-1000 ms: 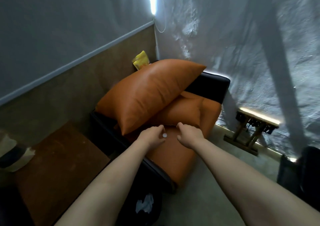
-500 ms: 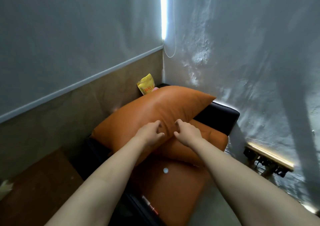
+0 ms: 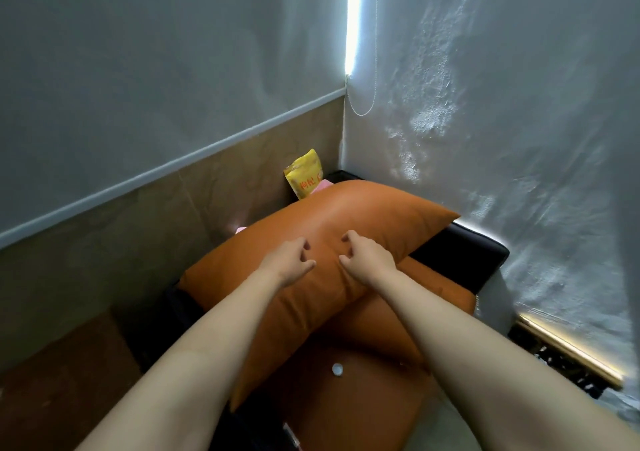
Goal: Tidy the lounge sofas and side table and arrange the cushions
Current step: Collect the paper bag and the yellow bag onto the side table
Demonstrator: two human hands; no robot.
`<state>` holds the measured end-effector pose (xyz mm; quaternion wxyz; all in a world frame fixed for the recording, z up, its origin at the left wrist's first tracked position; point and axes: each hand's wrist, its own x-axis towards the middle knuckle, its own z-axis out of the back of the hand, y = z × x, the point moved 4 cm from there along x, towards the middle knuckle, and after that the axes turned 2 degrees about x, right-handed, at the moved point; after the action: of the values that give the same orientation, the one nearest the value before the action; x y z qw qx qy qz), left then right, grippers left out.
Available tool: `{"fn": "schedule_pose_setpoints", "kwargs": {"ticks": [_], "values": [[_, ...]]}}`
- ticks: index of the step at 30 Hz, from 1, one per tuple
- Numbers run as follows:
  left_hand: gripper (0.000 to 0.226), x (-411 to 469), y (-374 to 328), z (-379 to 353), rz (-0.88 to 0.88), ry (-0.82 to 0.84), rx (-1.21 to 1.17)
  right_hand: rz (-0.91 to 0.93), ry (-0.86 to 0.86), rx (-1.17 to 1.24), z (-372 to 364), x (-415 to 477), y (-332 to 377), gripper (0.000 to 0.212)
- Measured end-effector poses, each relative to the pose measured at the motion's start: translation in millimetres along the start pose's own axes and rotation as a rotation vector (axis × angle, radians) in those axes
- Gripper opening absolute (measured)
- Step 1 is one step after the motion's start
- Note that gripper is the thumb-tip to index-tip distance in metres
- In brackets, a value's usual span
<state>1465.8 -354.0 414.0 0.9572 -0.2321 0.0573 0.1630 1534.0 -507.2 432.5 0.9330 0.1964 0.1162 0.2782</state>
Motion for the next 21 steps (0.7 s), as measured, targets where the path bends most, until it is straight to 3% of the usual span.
{"fn": "schedule_pose_setpoints", "kwargs": {"ticks": [21], "values": [[0.04, 256.7, 33.5, 55.6, 0.219, -0.079, 0.0, 0.112, 0.046, 0.165, 1.6, 292.3, -28.7, 0.038]]}}
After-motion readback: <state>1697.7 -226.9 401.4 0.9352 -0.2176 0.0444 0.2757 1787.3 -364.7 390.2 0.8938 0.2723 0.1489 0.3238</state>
